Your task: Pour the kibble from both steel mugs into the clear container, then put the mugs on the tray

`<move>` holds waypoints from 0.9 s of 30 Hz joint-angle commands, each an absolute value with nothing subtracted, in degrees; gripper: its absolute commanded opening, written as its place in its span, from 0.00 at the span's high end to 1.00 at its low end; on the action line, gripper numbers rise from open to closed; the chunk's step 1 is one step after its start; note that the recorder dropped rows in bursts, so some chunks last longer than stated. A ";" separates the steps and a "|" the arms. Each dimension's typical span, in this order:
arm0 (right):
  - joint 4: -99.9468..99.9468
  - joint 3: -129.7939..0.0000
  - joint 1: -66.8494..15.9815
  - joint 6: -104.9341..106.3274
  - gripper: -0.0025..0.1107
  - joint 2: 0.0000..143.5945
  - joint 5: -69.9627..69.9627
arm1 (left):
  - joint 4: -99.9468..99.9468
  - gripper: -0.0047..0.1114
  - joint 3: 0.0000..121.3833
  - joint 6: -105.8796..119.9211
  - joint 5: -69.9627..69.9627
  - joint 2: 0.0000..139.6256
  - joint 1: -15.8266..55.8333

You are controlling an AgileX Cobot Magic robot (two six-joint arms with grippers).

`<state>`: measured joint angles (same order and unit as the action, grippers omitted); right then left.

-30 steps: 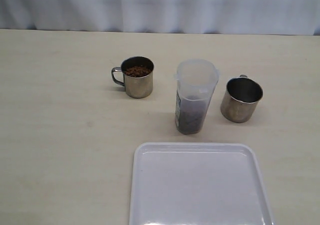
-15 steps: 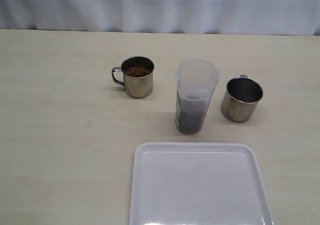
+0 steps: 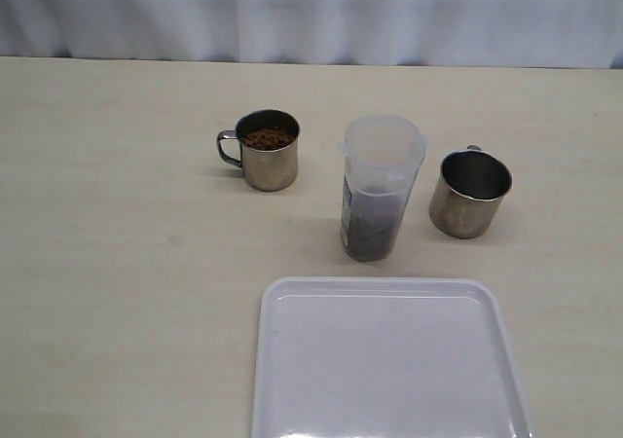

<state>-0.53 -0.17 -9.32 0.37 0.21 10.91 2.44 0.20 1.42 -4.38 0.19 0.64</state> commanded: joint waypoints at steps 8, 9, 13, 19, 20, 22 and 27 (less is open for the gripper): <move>-0.38 0.00 -9.48 0.40 0.94 0.00 10.98 | 4.02 0.96 0.00 -7.39 24.83 0.00 0.38; -0.38 0.00 -9.48 0.40 0.94 0.00 10.98 | 4.30 0.96 0.00 -9.28 25.98 0.00 0.38; -0.38 0.00 -9.48 0.40 0.94 0.00 10.98 | 14.06 0.96 0.00 -17.22 26.26 0.59 0.38; -0.38 0.00 -9.48 0.40 0.94 0.00 10.98 | 30.83 0.96 0.00 -28.30 36.08 26.12 0.38; -0.38 0.00 -9.48 0.40 0.94 0.00 10.98 | 33.11 0.96 0.00 -28.94 38.36 31.60 0.38; -0.38 0.00 -9.48 0.40 0.94 0.00 10.98 | 39.00 0.96 0.00 -28.94 45.23 41.66 0.38; -0.38 0.00 -9.48 0.40 0.94 0.00 10.98 | 52.50 0.96 6.57 -28.82 57.02 66.53 0.38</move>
